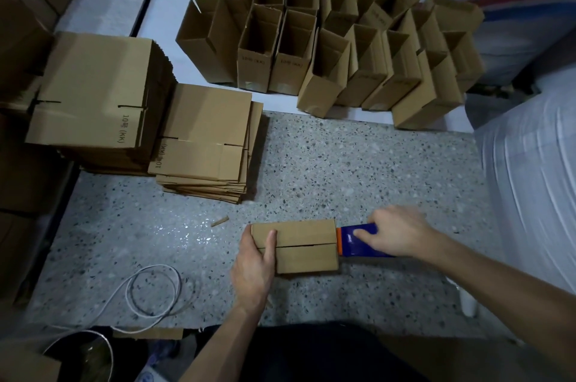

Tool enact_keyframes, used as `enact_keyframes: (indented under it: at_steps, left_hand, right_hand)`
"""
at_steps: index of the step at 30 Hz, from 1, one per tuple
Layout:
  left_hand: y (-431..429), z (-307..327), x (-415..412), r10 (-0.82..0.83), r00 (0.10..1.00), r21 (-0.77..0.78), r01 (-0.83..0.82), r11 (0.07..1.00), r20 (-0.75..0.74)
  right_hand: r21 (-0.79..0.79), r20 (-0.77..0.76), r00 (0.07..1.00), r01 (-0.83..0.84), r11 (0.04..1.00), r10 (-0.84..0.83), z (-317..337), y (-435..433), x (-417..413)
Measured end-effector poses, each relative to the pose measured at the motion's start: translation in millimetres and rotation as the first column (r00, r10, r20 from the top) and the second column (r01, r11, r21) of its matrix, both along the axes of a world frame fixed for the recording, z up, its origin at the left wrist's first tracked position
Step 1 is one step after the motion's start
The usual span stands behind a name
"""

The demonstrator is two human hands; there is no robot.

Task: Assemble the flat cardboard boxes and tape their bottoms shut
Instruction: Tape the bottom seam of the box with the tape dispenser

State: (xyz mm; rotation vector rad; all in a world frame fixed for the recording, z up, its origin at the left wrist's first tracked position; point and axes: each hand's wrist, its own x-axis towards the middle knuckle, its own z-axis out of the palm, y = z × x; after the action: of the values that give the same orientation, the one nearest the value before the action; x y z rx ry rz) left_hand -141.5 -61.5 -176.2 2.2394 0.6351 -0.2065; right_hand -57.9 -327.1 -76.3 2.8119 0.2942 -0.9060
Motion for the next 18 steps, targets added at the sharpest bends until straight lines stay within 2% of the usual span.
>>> enact_keyframes:
  at_steps: [7, 10, 12, 14, 17, 18]
  left_hand:
    - [-1, 3, 0, -0.013, 1.0, 0.001, 0.013, 1.0, 0.017]
    - [0, 0, -2, -0.022, 1.0, 0.007, 0.022, 1.0, 0.02]
    - [1, -2, -1, -0.031, 0.999, -0.002, 0.031, 1.0, 0.028]
    - [1, -2, 0, -0.021, 0.999, -0.004, 0.021, 1.0, 0.029]
    - [-1, 2, -1, -0.02, 1.0, -0.026, 0.02, 0.999, 0.003]
    - [-1, 3, 0, -0.016, 1.0, -0.028, 0.016, 0.999, 0.004]
  right_hand:
    - [0.032, 0.095, 0.995, -0.011, 0.999, 0.008, -9, 17, 15]
    - [-0.042, -0.027, 0.997, -0.069, 0.997, 0.068, -36, 27, 4]
    - [-0.042, -0.043, 0.991, 0.127, 0.991, -0.129, -60, 28, -12]
    - [0.064, 0.039, 0.922, 0.383, 0.922, -0.385, -79, 25, -31]
    - [0.078, 0.129, 0.867, 0.474, 0.877, -0.48, -98, 28, -65]
    - [0.089, 0.102, 0.856, 0.5, 0.861, -0.507, -108, 31, -75]
